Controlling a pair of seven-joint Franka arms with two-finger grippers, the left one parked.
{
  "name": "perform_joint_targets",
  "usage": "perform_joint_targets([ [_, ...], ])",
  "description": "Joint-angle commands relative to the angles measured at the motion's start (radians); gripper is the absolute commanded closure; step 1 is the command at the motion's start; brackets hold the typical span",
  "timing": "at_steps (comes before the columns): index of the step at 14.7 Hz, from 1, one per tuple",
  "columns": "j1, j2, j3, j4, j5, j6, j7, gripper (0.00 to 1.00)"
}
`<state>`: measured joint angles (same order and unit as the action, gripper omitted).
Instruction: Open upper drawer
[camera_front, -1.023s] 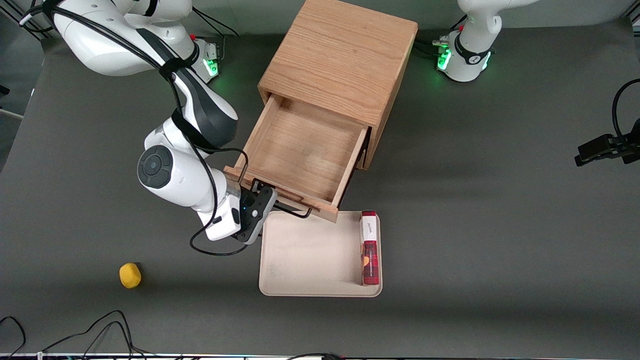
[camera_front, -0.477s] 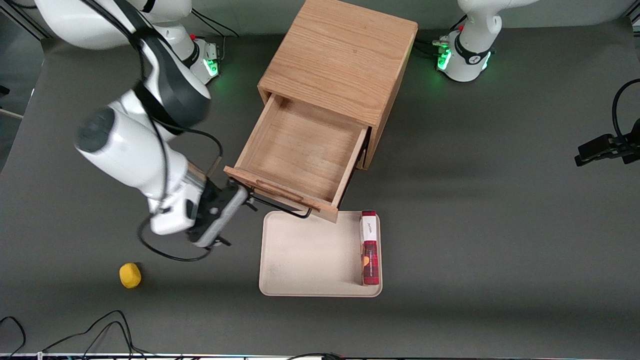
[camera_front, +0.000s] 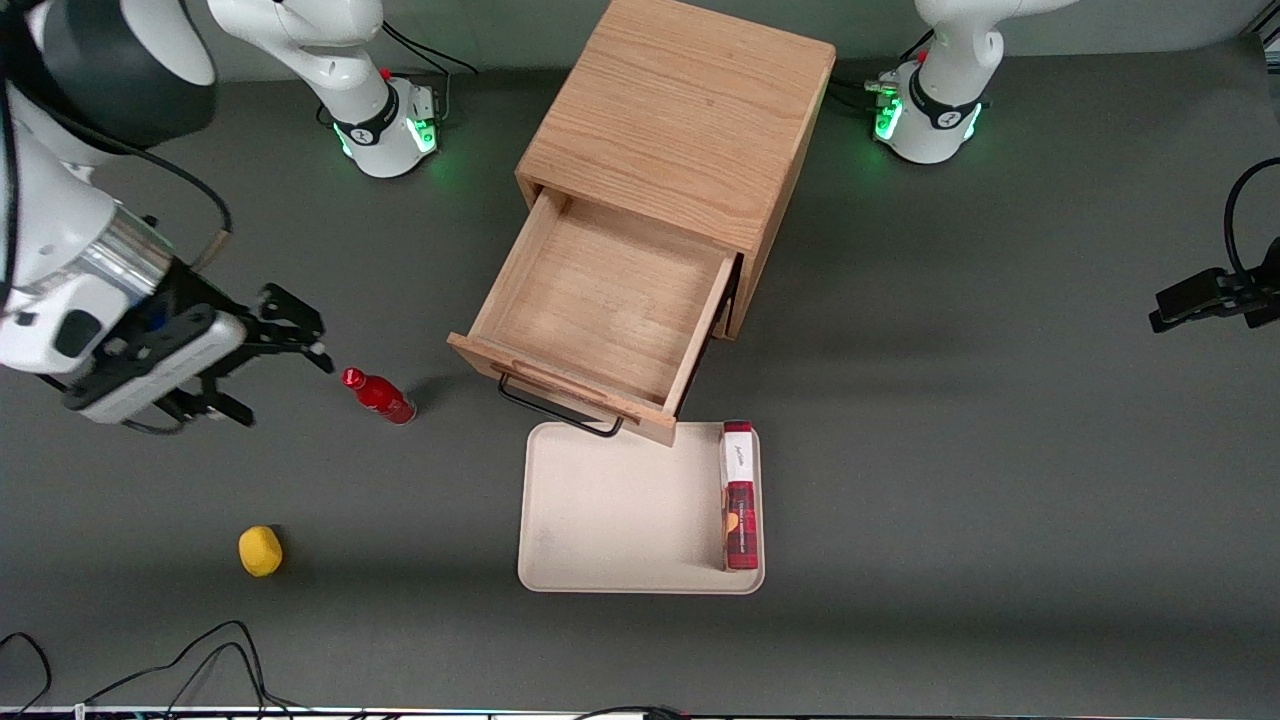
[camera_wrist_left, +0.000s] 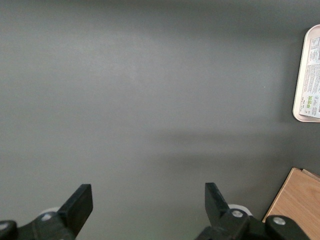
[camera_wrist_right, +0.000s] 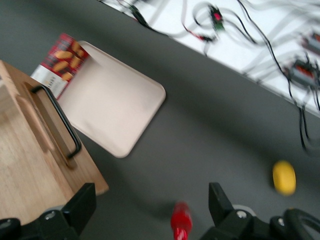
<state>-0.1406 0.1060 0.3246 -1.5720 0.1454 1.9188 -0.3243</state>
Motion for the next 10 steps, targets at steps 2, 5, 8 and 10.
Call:
perform_joint_targets([
  [2,-0.059,-0.133,-0.010,-0.109,-0.006,-0.125,0.245,0.00],
  [5,-0.073,-0.173,-0.018,-0.146,-0.140,-0.214,0.350,0.00],
  [8,-0.086,-0.180,-0.024,-0.145,-0.173,-0.265,0.385,0.00],
  [10,-0.090,-0.181,-0.029,-0.143,-0.173,-0.273,0.392,0.00],
])
